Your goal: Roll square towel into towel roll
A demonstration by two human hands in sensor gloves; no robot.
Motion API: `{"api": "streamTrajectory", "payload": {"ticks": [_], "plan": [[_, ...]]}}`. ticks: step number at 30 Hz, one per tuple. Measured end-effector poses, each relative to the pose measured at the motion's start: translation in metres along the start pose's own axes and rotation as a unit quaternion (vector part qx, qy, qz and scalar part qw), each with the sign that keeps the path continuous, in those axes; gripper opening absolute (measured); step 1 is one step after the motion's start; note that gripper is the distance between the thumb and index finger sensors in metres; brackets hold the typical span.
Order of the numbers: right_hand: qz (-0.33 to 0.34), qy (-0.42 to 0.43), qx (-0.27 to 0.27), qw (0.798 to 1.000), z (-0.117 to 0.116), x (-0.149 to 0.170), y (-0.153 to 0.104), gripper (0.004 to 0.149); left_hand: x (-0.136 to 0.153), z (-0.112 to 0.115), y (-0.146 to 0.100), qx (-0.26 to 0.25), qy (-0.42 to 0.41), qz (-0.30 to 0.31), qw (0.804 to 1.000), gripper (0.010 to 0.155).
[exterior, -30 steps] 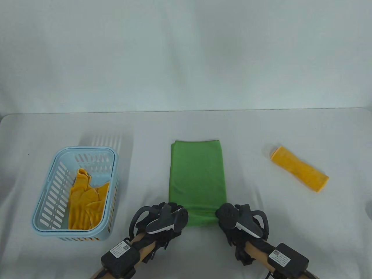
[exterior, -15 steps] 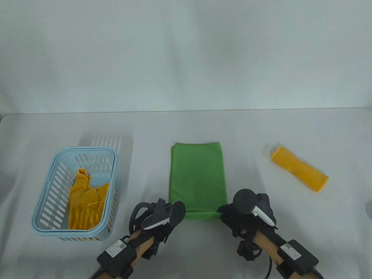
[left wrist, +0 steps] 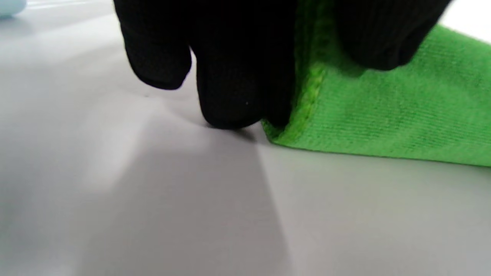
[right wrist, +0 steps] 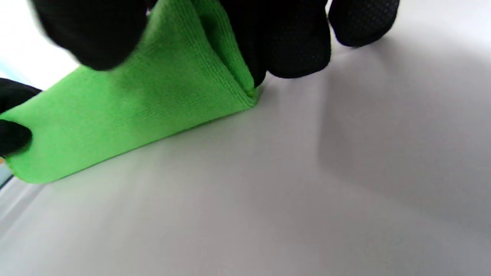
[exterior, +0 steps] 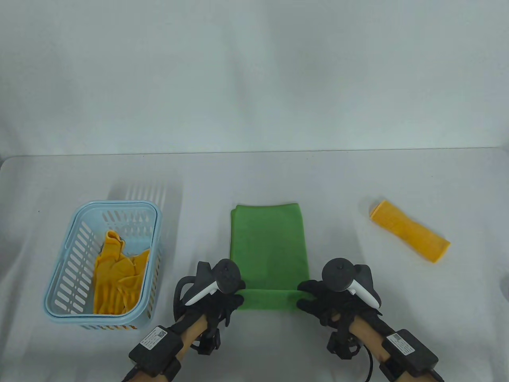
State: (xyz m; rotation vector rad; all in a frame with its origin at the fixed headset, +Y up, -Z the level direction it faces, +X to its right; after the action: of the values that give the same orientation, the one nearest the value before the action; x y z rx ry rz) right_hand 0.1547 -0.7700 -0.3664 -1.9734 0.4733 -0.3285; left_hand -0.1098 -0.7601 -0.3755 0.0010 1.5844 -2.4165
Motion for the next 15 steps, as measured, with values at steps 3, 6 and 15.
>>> {"api": "streamTrajectory", "payload": {"ticks": [3, 6, 15], "plan": [[-0.009, -0.005, 0.005, 1.000, 0.000, -0.001, 0.001, 0.051, 0.001, 0.000, -0.001, 0.014, -0.001, 0.000, 1.000, 0.055], [-0.014, -0.002, 0.014, 1.000, 0.000, -0.001, 0.001, 0.051, 0.005, -0.001, -0.002, 0.010, -0.004, -0.008, 1.000, 0.055], [-0.080, -0.004, 0.116, 0.990, 0.012, 0.014, 0.007, 0.055, 0.018, -0.007, 0.006, -0.060, 0.029, -0.070, 0.995, 0.060]]}}
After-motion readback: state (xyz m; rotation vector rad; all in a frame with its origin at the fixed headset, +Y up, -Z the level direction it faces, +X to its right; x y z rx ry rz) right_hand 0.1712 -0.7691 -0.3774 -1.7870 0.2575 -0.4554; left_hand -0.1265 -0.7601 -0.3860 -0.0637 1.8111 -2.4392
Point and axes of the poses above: the tracker on the back of each hand, its own x axis roughly to the little-finger side, its own y axis roughly from the wrist to the fingertips, z = x × y, the point moved 5 cm from there along y, roughly from the wrist to the fingertips, and after that the axes turned 3 degrees about -z, right-handed, at the moved point
